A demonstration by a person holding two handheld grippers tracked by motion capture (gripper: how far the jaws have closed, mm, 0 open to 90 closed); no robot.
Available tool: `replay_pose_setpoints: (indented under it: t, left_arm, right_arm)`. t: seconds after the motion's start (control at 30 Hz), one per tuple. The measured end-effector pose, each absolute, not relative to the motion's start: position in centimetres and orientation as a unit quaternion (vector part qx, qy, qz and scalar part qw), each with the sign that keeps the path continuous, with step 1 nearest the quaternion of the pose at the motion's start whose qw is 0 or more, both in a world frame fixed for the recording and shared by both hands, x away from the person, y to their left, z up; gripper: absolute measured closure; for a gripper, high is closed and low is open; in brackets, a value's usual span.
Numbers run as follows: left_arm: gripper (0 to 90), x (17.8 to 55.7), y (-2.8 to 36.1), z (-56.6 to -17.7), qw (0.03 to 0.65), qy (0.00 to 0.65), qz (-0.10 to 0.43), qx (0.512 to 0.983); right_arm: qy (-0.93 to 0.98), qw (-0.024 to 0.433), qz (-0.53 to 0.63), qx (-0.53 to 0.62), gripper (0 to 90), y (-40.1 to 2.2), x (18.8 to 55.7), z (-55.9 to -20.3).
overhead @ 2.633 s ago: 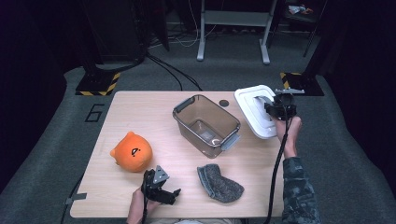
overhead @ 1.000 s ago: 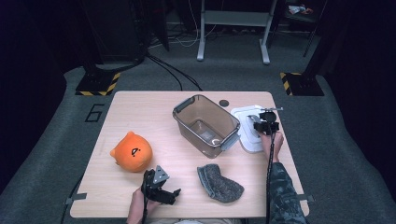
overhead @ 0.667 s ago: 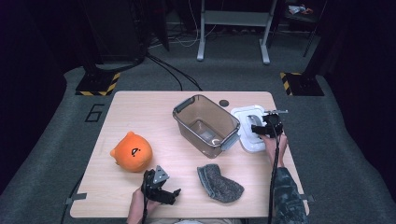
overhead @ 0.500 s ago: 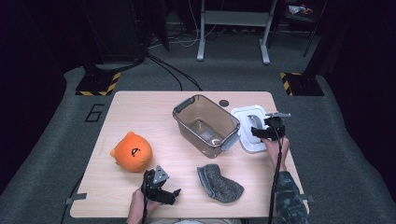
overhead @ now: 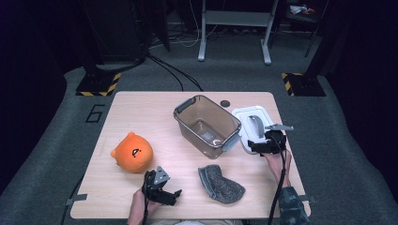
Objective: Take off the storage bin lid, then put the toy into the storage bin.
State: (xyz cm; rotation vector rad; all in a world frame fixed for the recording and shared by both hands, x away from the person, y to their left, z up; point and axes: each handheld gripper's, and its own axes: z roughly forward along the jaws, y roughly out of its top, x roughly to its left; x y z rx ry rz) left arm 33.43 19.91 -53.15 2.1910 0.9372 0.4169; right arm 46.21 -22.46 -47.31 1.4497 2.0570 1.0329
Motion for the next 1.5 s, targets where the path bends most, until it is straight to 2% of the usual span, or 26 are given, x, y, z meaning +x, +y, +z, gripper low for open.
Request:
replay_pose_setpoints:
  t: [0.37,0.77,1.3,1.5]
  left_arm:
    - [0.6,33.4,19.9,-53.1,0.351,0.361,0.162,0.849]
    - [0.5,33.4,19.9,-53.2,0.354,0.363,0.161,0.847]
    - [0.4,33.5,20.2,-53.1,0.352,0.358,0.156,0.851]
    - [2.3,33.0,20.6,-52.2,0.344,0.368,0.18,0.845]
  right_arm:
    - [0.759,0.209,0.363,0.498,0.0,-20.7,42.5,-49.3]
    - [0.767,0.216,0.332,0.504,0.0,-21.1,40.1,-51.6]
    - [0.773,0.213,0.328,0.5,0.0,-21.1,39.4,-53.0]
    - [0.773,0.214,0.328,0.5,0.0,-21.1,39.4,-53.0]
